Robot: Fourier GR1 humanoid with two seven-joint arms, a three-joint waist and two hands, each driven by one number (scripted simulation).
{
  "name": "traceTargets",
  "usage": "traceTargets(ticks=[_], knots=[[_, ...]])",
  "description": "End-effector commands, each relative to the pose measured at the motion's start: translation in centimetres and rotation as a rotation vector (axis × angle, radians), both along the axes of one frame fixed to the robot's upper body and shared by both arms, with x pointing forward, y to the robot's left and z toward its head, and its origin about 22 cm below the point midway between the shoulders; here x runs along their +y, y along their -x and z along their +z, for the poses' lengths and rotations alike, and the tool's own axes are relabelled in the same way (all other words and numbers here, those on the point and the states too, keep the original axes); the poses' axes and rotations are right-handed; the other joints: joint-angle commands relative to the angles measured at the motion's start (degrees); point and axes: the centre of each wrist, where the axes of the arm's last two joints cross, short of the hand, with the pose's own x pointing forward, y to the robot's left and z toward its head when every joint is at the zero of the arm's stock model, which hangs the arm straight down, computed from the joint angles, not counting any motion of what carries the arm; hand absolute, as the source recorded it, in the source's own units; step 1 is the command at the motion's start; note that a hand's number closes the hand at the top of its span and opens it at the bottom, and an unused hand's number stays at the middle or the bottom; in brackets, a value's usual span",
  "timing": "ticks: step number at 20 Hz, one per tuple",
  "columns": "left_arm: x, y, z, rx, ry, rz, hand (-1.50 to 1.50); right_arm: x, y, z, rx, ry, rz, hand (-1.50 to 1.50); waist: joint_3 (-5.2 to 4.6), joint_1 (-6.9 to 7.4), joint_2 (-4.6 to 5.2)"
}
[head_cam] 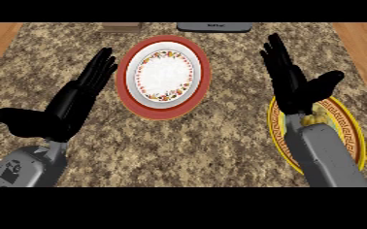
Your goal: Pick the squash from the plate and place it in the plate
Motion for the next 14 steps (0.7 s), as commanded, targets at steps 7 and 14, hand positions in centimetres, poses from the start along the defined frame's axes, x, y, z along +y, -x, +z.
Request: traceTargets(ticks=[7,14], knots=[[9.1,2.1,-4.1,0.087,-0.329,0.371,0.00,-14.9,1.5,-1.1,0.029,0.445,-0.783,-1.50,0.02,-1.61,0.27],[9.5,6.3,-8.4,0.124,-0.392,0.420,0.00,-7.8,1.8,-2.7,-0.345,0.440,-1.255,-1.50,1.23,0.41,-1.95]])
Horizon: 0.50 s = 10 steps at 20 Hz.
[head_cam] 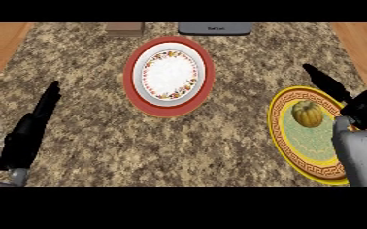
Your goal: Pick the squash from the plate and place it in the plate
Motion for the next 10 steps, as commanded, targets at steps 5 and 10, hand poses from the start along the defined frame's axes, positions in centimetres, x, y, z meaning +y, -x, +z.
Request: traceTargets(ticks=[5,10], knots=[[2.3,1.3,-1.8,-0.001,-0.030,0.055,0.00,8.3,3.3,-4.1,-0.053,0.106,-0.125,-1.50,0.13,-1.07,-0.07],[1.6,2.5,-2.8,-0.004,-0.052,0.057,0.00,6.5,4.4,-7.7,0.289,0.062,-0.072,-1.50,-0.19,-1.24,-0.11]])
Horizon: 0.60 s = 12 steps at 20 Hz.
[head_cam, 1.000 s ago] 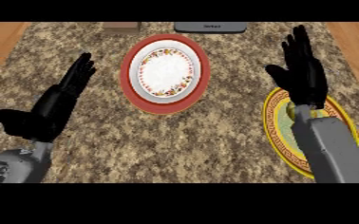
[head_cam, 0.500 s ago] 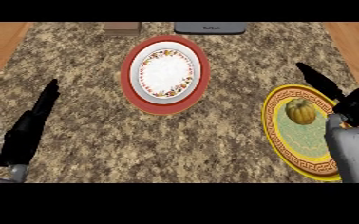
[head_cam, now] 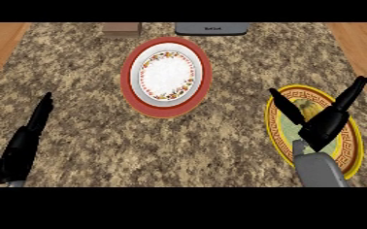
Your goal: Pick the squash from the plate and place it in the plate
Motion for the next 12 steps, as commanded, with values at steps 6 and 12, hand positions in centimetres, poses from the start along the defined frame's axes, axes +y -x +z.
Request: traceTargets(ticks=[6,12], knots=[[-0.2,0.2,0.3,-0.020,-0.016,0.012,0.00,-3.4,1.2,-2.5,0.468,-0.034,-0.048,-1.50,-0.24,-0.29,-0.04],[0.3,0.9,-0.3,-0.010,-0.023,0.014,0.00,-4.9,-0.8,2.4,0.713,-0.073,-0.119,-1.50,-0.14,-0.57,-0.31]])
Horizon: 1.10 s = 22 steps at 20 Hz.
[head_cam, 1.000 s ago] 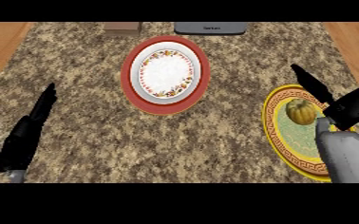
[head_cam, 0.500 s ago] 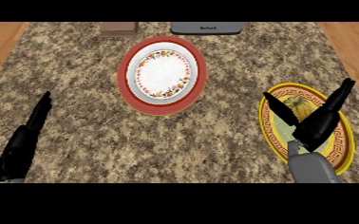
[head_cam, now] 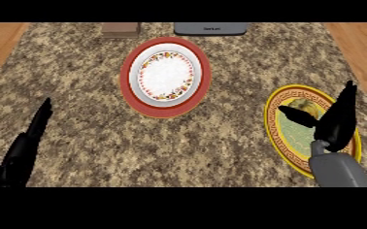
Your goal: Pick the squash from the plate and place it in the plate
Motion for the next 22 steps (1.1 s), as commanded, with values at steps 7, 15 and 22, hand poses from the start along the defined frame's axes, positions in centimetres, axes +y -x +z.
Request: traceTargets(ticks=[7,15,22], knots=[[0.9,0.2,-0.7,-0.001,0.012,-0.007,0.00,2.7,-2.9,9.2,0.392,-0.062,-0.073,-1.50,0.47,0.53,0.25],[0.8,-1.0,0.7,-0.020,0.006,-0.007,0.00,-0.3,-1.9,8.4,0.639,-0.099,-0.026,-1.50,0.65,0.63,0.51],[0.2,-1.0,0.4,-0.033,0.000,-0.011,0.00,-1.7,-2.3,9.0,0.672,-0.134,0.007,-1.50,0.67,0.94,0.56]])
